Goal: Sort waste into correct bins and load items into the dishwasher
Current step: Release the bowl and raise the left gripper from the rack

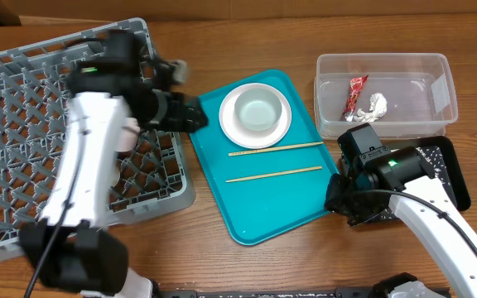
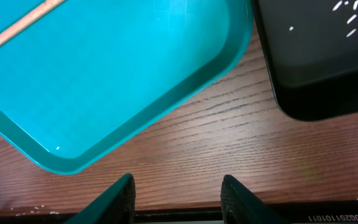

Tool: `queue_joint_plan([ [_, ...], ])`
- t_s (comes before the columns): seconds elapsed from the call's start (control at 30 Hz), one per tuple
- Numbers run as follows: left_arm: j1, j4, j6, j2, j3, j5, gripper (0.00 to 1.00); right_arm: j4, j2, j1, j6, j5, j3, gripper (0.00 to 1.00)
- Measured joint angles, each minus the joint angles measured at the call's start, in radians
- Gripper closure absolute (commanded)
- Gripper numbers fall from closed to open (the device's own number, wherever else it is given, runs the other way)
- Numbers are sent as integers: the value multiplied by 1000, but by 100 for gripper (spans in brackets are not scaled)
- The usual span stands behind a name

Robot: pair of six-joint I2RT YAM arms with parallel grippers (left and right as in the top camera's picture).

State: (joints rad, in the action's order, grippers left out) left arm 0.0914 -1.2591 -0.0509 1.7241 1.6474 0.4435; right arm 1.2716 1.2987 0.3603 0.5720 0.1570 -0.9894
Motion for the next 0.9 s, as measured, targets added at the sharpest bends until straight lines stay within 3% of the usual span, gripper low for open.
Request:
queue_joint_plan([
  [0.07,89,-11,61,50,0,-77,96,0,0,0,0,0,0,53],
  [0.23,183,-68,196,189,-1,-240,96,1,0,0,0,0,0,53],
  [0.57,137,-298,358,240,-15,-455,96,1,0,0,0,0,0,53],
  [0.9,111,-250,381,240,-71,-480,96,1,0,0,0,0,0,53],
])
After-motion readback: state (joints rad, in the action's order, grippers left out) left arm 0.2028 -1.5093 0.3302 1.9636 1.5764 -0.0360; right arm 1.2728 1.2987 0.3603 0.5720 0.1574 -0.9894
